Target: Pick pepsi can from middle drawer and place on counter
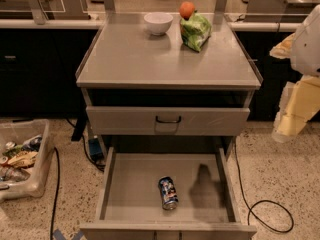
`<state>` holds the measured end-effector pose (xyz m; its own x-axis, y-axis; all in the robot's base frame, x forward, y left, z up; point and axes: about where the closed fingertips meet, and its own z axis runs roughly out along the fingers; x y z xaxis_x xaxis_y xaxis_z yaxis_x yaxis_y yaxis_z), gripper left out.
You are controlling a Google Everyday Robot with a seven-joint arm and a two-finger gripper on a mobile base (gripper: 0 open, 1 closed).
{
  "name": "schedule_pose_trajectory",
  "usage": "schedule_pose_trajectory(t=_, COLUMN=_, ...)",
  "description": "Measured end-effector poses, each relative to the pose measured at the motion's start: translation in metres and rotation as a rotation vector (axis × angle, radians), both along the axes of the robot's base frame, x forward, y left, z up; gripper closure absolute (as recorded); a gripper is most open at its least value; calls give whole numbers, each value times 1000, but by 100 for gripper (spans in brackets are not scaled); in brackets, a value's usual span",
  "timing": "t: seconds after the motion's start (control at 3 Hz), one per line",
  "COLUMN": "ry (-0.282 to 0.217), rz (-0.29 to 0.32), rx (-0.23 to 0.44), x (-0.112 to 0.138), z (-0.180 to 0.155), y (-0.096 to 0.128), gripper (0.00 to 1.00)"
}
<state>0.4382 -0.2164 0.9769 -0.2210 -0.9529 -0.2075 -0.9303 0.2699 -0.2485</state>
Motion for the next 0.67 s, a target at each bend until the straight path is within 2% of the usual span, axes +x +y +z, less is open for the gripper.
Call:
schedule_pose_trajectory(t=0.33, ry=-7, rz=-1, rx=1, x=0, z=0, y=1, gripper=0)
schedule_pose_trajectory(t=0.67, ry=8, rz=-33, rx=28, x=-1, z=-25, y=2, gripper=0)
